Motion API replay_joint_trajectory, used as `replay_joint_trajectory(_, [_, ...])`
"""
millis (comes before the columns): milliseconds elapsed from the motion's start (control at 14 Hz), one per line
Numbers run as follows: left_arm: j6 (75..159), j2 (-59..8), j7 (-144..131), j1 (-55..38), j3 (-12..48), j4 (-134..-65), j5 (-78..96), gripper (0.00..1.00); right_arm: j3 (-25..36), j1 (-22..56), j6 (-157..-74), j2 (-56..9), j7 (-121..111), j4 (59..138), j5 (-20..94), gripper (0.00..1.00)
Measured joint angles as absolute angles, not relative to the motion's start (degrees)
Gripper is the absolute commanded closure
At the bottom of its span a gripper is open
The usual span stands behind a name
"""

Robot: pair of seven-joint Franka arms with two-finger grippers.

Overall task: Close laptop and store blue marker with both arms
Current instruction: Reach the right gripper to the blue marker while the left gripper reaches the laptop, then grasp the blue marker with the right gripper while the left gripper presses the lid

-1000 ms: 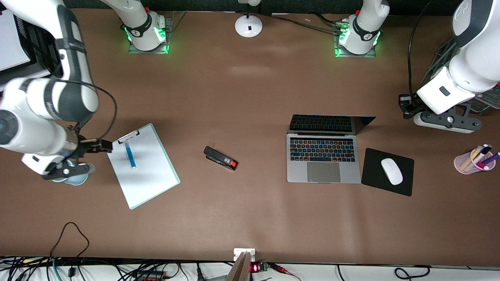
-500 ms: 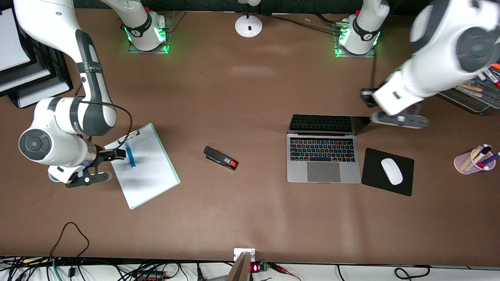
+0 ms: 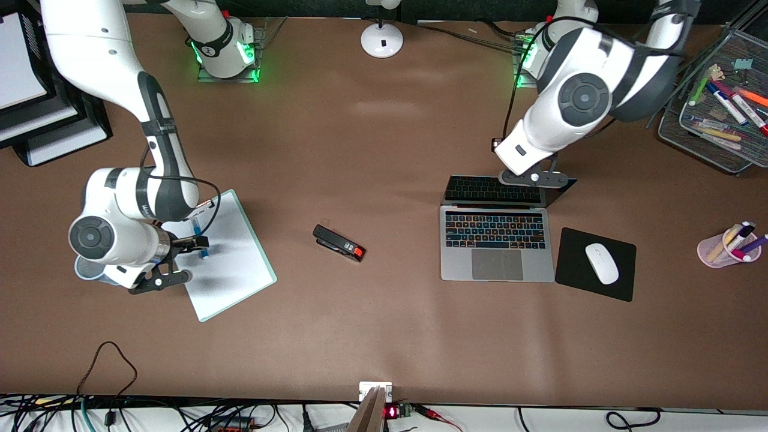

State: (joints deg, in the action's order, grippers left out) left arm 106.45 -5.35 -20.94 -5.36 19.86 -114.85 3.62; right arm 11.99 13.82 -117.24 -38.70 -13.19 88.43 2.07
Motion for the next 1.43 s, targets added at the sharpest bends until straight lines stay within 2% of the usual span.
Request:
replay_joint_trajectory(143, [111.64, -3.46, -21.08, -5.32, 21.07, -120.74, 3.62, 1.0, 11.98, 13.81, -119.61, -39.92, -14.87, 88.88, 2.39, 0.0])
replay_joint_trajectory(357, [119.25, -2.59, -21.12, -4.77, 21.32, -124.88, 3.62, 1.0, 11.98, 13.79, -124.51, -40.48, -16.88, 91.67, 4.16, 0.0])
replay_joint_trajectory(643, [130.91, -4.69, -20.75, -0.98, 21.13, -126.56, 2.38, 1.0, 11.95, 13.79, -125.08, -40.54, -18.55, 92.58, 5.53, 0.0])
replay_joint_trajectory(786, [136.85, -6.83, -20.3, 0.49, 21.11, -126.49, -1.76, 1.0, 11.93, 13.74, -125.08, -40.69, -20.41, 92.74, 5.58, 0.05])
replay_joint_trajectory(1071, [143.17, -12.42, -20.25, 1.67, 21.11, -122.44, -8.5, 1.0, 11.93, 13.48, -125.07, -40.97, -24.31, 93.15, 5.62, 0.16])
replay_joint_trajectory(1214, [143.3, -16.2, -19.98, 2.2, 21.09, -118.26, -9.14, 1.0, 11.93, 13.47, -125.07, -40.99, -25.11, 93.22, 5.63, 0.28])
replay_joint_trajectory(1429, [143.37, -21.71, -19.72, 2.52, 21.05, -113.11, -9.53, 1.0, 11.92, 13.47, -125.07, -40.99, -25.25, 93.24, 5.63, 0.28])
